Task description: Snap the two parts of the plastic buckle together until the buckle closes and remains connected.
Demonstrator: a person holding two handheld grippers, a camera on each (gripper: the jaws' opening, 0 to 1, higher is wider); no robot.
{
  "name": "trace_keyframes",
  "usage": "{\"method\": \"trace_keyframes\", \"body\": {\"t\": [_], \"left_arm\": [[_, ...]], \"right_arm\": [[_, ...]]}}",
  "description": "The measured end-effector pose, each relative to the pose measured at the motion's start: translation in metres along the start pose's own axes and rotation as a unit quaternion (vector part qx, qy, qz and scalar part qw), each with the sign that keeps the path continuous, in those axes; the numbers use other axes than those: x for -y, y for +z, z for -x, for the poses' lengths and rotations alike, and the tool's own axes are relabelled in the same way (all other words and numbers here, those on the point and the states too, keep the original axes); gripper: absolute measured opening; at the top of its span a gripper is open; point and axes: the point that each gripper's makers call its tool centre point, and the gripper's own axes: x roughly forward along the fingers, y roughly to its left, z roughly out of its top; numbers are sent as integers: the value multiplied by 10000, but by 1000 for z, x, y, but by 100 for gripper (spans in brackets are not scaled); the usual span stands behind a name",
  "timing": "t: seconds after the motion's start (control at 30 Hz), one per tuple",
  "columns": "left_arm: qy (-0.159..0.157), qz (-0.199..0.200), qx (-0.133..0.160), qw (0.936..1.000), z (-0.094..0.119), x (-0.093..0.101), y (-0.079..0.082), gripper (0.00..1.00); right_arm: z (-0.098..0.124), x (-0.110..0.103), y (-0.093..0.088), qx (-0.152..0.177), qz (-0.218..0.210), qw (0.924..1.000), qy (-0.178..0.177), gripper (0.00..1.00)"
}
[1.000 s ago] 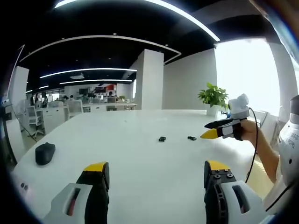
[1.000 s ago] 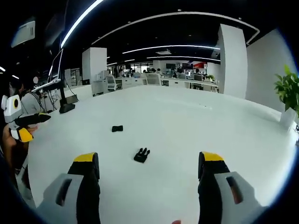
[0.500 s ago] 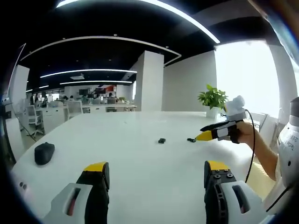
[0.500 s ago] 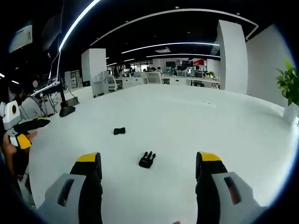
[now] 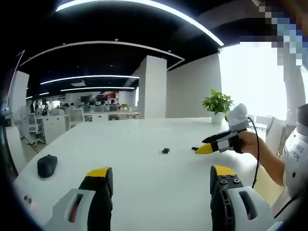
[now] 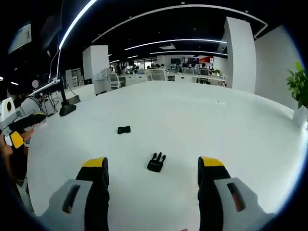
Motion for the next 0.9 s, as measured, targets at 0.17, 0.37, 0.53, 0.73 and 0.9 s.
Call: {"method": "trace_keyframes", "body": {"t": [0.17,0.37,0.53,0.73,0.9], "left_arm": [[-6,-19,66,10000,1,0,4,84],[-2,-4,66,10000,1,-2,4,84],[-3,20,50,10000,2,-2,1,84],[22,42,23,10000,3,-5,-1,84],[39,51,24,10000,4,-5,-1,84]], "right_arm": [[-2,0,0,26,-28,10000,-38,68],[-5,-4,-4,-30,-30,10000,45,58],[-5,-2,-4,7,-113,9999,61,52],[-5,1,-4,23,-75,10000,12,46],[-5,2,-7,-32,17,10000,-47,39]]}}
